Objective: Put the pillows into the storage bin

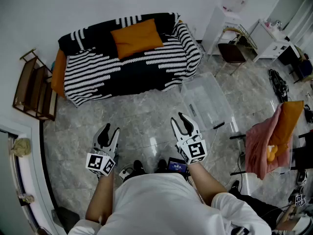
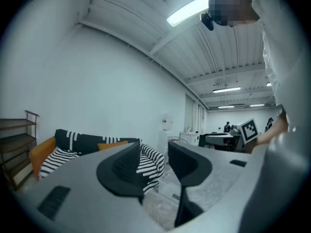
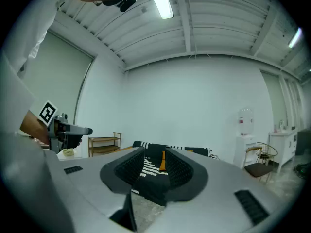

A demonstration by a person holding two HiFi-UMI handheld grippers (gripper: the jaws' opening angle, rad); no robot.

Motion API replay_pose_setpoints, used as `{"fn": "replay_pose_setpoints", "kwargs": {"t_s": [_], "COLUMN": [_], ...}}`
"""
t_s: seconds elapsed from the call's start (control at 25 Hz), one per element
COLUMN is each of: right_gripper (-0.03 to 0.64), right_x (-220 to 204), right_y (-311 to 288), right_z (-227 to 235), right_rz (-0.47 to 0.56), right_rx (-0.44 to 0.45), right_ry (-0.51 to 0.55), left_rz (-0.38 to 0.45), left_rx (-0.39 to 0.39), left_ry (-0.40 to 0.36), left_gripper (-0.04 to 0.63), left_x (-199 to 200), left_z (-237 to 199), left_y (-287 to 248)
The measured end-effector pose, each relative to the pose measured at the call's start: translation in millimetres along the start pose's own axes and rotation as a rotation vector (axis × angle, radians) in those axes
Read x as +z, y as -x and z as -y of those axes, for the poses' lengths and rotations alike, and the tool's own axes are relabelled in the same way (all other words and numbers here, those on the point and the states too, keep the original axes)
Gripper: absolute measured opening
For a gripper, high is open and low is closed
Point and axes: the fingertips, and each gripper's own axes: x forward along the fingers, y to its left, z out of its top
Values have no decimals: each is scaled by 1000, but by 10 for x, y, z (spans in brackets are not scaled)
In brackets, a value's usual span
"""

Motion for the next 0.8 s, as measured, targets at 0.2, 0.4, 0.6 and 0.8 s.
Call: {"fn": "replay_pose_setpoints", "kwargs": {"t_s": [0.2, 0.4, 0.6, 0.8], "right_gripper": [153, 153, 155, 155], "right_x": [-16, -60, -82, -103], "right_y": [117, 279, 411, 502], "right_z": [2, 105, 210, 369], "right_rz": [7, 19, 42, 43], "right_rx": [-10, -6, 2, 3], "right_ry": [-20, -35, -52, -57], "left_rz": [7, 23, 28, 32], "left_rx": [35, 38, 32, 30], "left_ry": [-6, 8, 14, 18], "left_gripper": [178, 178, 177, 177], "left_x": [12, 26, -12, -22], "left_z": [7, 158, 318, 491], "left_y": [65, 48, -20, -128]}}
